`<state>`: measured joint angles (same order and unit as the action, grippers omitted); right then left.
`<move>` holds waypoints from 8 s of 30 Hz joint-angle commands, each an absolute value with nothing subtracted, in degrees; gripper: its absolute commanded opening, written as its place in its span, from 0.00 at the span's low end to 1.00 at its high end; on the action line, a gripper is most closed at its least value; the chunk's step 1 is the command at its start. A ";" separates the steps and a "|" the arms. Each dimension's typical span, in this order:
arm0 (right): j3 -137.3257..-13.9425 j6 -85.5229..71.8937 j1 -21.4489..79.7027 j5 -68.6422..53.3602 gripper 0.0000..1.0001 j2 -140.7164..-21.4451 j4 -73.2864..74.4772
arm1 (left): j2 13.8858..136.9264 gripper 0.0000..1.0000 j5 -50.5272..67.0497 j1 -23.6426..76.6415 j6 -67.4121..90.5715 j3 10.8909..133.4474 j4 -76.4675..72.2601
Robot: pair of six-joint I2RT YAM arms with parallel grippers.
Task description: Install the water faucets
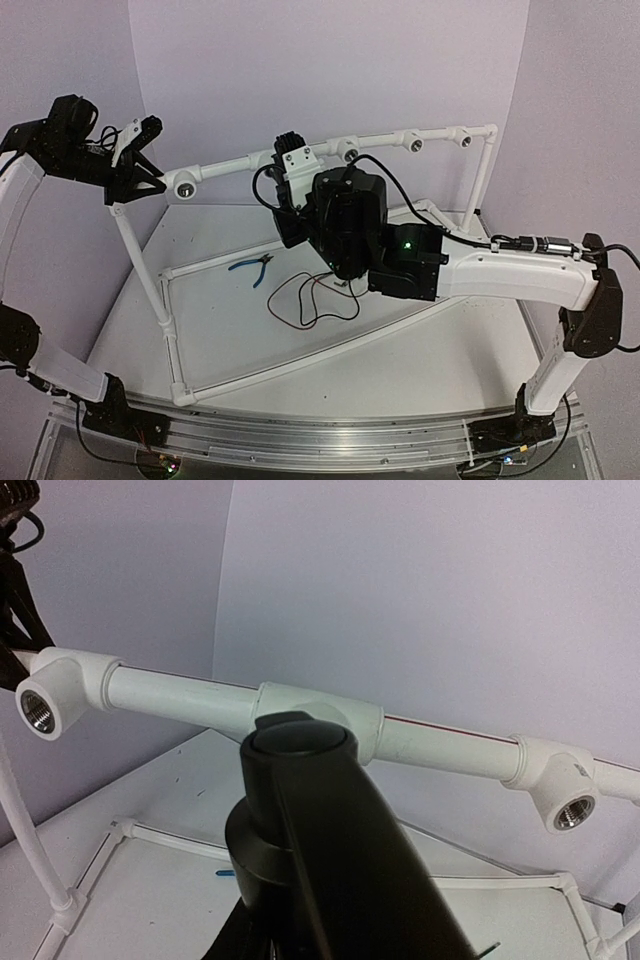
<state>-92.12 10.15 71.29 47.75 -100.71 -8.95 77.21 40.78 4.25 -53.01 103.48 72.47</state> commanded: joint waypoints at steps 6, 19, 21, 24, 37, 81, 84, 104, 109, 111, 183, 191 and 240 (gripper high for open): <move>-94.33 8.15 70.42 46.97 0.00 -101.14 -11.33 | 79.37 0.29 39.77 4.53 -51.98 102.00 81.78; -99.57 7.86 69.61 53.40 0.00 -105.53 -11.25 | 79.02 0.29 43.25 4.66 -52.65 101.61 81.99; -100.46 5.97 69.52 55.75 0.00 -106.56 -11.25 | 79.01 0.29 44.40 4.82 -52.89 101.40 81.97; -102.85 3.00 69.52 58.77 0.00 -108.97 -10.68 | 79.19 0.29 46.11 5.02 -53.36 101.54 81.90; -99.84 -29.04 66.90 52.43 0.00 -107.94 -8.85 | 79.25 0.38 49.51 5.31 -56.73 103.27 81.62; -92.42 -55.89 62.62 44.47 0.00 -104.15 -12.52 | 72.21 0.59 34.27 34.72 -69.15 72.96 -1.49; -91.19 -50.54 63.43 44.89 0.00 -103.65 -17.08 | 73.13 0.56 30.34 35.41 -70.43 71.92 -5.10; -88.10 -40.60 64.61 41.40 0.00 -103.23 -27.20 | 82.08 0.41 24.25 35.60 -76.03 75.27 -7.19; -87.86 -40.08 64.62 40.09 0.00 -103.38 -27.70 | 83.25 0.33 24.97 35.60 -75.82 75.04 -11.34; -87.60 -39.84 64.62 39.45 0.00 -103.40 -27.94 | 83.45 0.25 25.54 35.60 -75.58 74.98 -13.06; -97.40 -22.87 53.43 5.50 0.00 -98.73 -7.89 | 79.27 0.24 29.83 35.60 -89.63 64.72 -32.81; -96.03 -10.82 57.40 18.99 0.00 -94.52 -9.20 | 73.05 0.78 16.33 35.60 -92.48 72.50 3.11; -95.08 -11.15 57.78 14.50 0.00 -92.18 -4.88 | 97.85 0.61 49.41 4.67 -39.62 121.03 65.16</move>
